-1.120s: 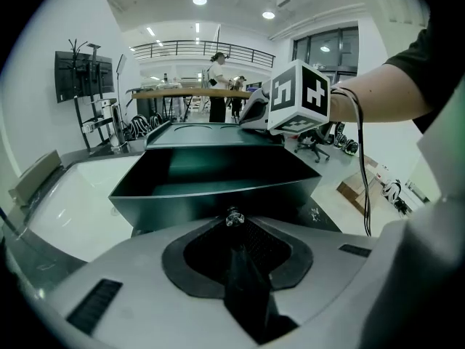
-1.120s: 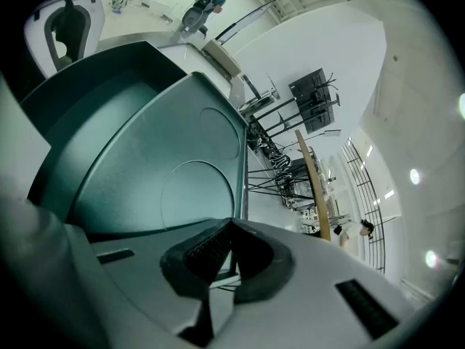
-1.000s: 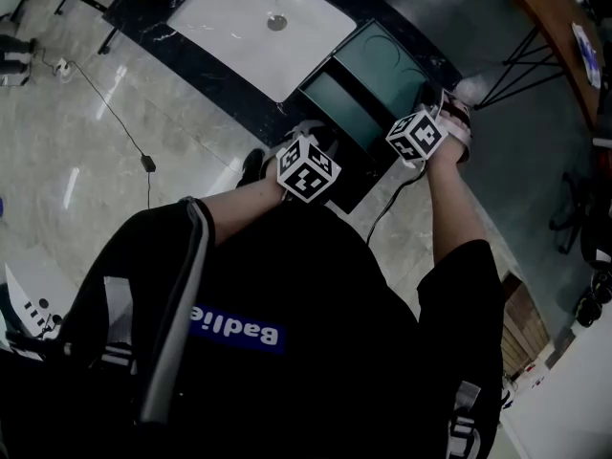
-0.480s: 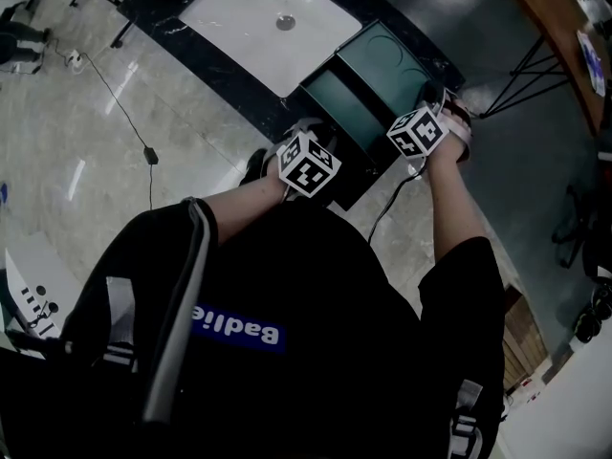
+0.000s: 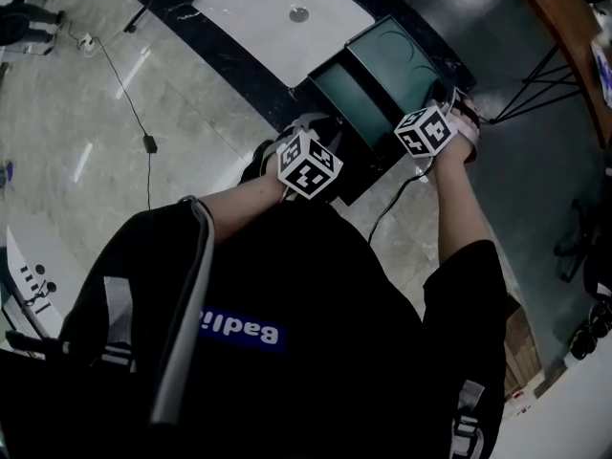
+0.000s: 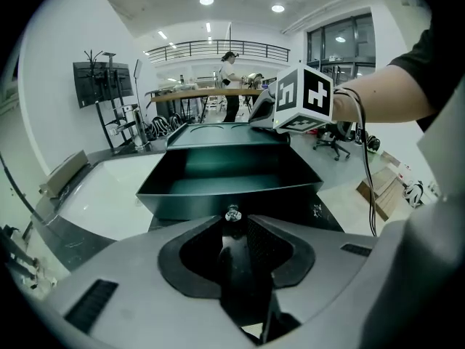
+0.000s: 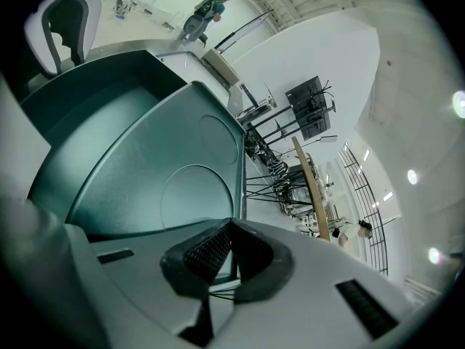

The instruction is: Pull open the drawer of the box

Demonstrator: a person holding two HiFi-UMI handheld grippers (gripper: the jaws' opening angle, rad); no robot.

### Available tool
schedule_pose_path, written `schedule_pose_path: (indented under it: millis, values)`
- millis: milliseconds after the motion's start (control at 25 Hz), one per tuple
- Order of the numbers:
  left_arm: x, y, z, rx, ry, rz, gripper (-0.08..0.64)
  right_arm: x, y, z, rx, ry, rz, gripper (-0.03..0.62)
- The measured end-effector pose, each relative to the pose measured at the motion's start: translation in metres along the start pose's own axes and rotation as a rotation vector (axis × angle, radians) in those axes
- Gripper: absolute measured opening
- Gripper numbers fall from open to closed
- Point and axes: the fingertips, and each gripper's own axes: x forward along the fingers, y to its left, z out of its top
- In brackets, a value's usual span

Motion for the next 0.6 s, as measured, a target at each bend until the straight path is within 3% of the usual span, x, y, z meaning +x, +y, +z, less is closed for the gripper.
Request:
schedule_pose_path:
  millis: [240,600]
  values:
    - [-0.013,0.000,-0.005,0.000,-0.005,0.003,0.080,-0.004,-0.004,-0.001,0.029,0.001,-0.014,-0.002]
    - [-0.037,0.008,-0.006,0.056,-0.050,-0.079,0.080,-0.037,-0.009,-0.015,0.097,0.109,-0.052,0.000]
